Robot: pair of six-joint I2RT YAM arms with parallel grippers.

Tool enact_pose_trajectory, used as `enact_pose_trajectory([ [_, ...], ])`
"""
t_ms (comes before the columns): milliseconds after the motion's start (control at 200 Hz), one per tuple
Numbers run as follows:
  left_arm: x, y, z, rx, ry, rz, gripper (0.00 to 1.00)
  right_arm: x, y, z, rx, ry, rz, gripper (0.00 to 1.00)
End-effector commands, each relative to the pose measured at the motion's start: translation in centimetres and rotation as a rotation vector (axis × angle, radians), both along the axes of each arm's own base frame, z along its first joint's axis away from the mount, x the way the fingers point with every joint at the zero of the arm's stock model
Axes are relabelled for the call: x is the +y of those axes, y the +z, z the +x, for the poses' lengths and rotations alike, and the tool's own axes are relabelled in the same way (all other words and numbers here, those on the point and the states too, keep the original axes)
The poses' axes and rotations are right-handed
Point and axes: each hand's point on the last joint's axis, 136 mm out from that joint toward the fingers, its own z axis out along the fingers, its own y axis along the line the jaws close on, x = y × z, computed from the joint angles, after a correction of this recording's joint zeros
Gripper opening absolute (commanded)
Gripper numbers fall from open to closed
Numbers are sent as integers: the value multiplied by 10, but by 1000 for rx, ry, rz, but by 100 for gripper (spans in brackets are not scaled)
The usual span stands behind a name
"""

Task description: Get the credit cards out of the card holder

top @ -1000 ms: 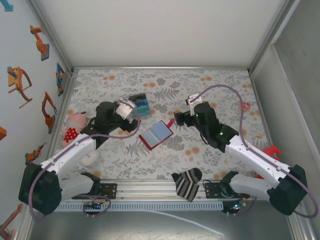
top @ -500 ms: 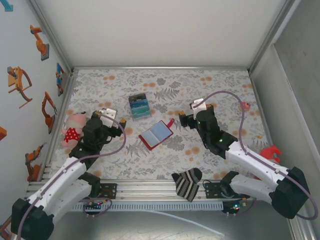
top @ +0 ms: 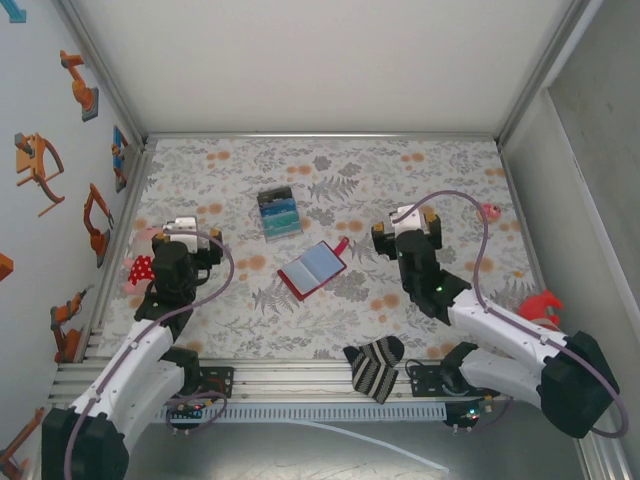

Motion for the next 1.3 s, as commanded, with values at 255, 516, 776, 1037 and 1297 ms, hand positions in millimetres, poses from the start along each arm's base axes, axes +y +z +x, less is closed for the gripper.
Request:
enact_pose_trajectory([
  [255, -1, -6, 25, -59, 5, -32, 97, -37, 3, 23, -52, -154, -12, 99],
  [516, -5, -17, 38, -58, -27, -16, 97, -66, 1, 20, -75, -211, 12, 99],
  [776, -2, -24, 46, -53, -30, -28, 97, -93, -2, 8, -92, -269, 26, 99],
  [1037, 2, -27, 51, -68, -43, -36, 97, -109, -10, 4, -87, -309, 37, 99],
  [1297, -5, -29, 61, -69, -106, -44, 97, -120, -13, 6, -108, -333, 64, 99],
])
